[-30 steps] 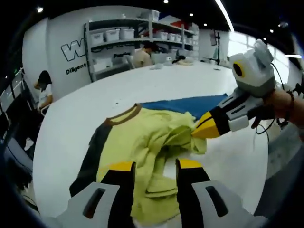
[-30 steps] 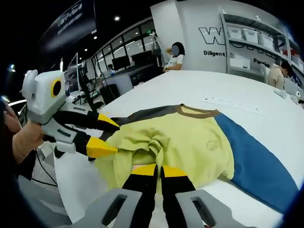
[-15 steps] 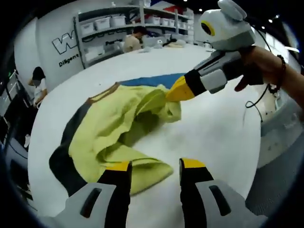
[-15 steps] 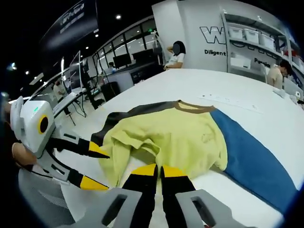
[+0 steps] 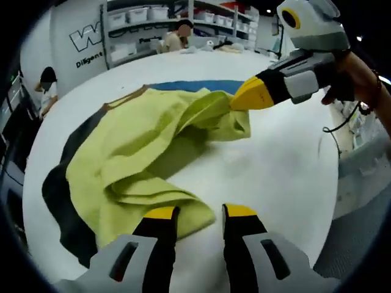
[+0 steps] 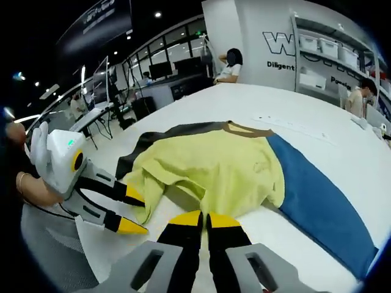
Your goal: Fold the garment on the visible template until the final outline fits inside the template.
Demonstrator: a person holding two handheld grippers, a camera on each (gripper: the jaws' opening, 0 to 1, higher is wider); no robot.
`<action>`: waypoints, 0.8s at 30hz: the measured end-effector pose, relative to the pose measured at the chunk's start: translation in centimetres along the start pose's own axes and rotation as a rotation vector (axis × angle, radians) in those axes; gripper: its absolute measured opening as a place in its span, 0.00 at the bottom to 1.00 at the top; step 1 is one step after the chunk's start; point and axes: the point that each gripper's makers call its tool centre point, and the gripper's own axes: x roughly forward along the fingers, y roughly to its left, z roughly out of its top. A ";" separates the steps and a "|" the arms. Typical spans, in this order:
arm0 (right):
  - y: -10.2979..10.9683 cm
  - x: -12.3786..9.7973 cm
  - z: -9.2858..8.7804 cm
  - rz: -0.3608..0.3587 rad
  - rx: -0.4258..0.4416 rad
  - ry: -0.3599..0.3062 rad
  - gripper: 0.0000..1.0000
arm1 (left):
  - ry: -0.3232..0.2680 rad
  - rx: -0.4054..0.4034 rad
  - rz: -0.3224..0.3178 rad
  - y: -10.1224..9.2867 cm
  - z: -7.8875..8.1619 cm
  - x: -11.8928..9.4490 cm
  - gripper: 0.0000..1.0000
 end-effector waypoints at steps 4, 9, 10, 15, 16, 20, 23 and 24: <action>-0.5 -0.8 -0.1 0.005 0.045 -0.010 0.00 | 0.014 0.005 0.012 0.2 -0.2 0.0 0.19; -0.8 -1.9 -0.7 0.004 0.034 -0.004 0.00 | 0.015 0.009 0.002 0.3 -0.5 -0.4 0.07; -1.1 -2.1 -0.6 -0.010 0.048 -0.018 0.00 | 0.015 0.008 0.002 0.3 -0.5 -0.5 0.05; -1.4 -3.3 -1.1 -0.012 0.057 -0.022 0.00 | 0.008 -0.014 -0.037 -0.1 -0.3 -1.4 0.01; -1.3 -3.5 -1.2 -0.012 0.053 -0.019 0.00 | 0.006 -0.007 -0.047 -0.3 -0.2 -1.8 0.01; -1.2 -4.7 -1.9 -0.017 -0.006 0.000 0.00 | 0.012 0.015 -0.083 -0.6 -0.4 -3.6 0.01; -1.3 -5.7 -2.5 -0.027 -0.018 0.005 0.00 | 0.022 -0.006 -0.124 -0.8 -1.4 -5.3 0.01; -1.2 -6.2 -2.8 -0.024 -0.028 0.011 0.00 | 0.031 0.012 -0.136 -1.0 -1.8 -5.7 0.01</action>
